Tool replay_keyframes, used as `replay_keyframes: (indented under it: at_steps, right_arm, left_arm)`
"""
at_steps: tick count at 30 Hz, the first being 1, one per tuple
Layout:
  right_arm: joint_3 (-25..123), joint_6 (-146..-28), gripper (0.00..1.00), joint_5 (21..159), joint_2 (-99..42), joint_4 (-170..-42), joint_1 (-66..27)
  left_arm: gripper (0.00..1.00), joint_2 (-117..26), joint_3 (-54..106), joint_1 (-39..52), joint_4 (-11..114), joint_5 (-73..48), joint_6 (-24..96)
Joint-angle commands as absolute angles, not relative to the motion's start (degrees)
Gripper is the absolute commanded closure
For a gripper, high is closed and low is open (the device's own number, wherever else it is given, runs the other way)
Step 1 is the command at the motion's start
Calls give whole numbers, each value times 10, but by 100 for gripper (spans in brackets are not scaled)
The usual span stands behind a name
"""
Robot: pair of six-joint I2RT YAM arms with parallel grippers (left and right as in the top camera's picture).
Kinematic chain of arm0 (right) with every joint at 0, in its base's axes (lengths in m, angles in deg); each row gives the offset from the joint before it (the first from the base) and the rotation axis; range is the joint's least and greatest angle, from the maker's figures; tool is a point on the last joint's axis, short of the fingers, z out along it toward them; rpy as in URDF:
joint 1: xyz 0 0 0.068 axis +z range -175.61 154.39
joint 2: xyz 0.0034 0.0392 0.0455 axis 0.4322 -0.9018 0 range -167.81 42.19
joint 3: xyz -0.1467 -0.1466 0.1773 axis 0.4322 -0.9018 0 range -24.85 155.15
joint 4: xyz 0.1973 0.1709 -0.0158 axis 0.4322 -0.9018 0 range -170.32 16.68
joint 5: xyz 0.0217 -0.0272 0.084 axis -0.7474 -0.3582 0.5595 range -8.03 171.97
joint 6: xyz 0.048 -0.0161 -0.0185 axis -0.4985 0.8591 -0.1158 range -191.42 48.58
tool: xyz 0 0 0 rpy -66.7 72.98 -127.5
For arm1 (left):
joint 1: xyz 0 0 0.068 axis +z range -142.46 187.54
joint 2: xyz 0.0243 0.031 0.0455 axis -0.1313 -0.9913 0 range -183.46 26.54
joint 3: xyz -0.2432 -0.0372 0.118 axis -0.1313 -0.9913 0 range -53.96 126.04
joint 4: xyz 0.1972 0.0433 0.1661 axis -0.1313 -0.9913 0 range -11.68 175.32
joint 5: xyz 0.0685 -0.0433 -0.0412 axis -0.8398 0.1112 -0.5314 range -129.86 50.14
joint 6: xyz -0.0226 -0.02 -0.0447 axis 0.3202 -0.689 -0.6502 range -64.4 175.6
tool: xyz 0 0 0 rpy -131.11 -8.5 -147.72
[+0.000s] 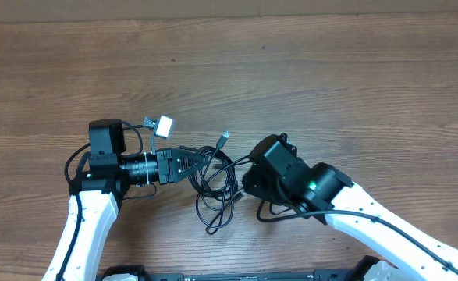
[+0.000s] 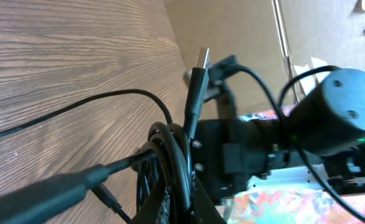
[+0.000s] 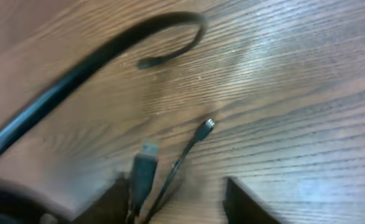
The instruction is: Untangle cables
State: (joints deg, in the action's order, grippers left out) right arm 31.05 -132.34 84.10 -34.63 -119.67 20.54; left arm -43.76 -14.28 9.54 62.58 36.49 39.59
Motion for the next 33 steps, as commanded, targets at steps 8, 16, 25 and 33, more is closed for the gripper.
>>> replay_keyframes:
  at_steps: [8,16,25,33]
  right_arm:
    - [310,-1332,76,868,-397,-1213,205]
    - [311,-1329,57,868,-397,-1272,194]
    - [312,-1325,50,896,-364,-1279,189]
    - [316,-1369,49,989,-310,-1215,189]
  left_arm:
    - [96,-434,-137,98,628,367,411]
    - [96,-435,-137,98,626,277,295]
    - [95,-435,-137,98,531,87,-21]
    - [96,-435,-137,98,432,-3,-156]
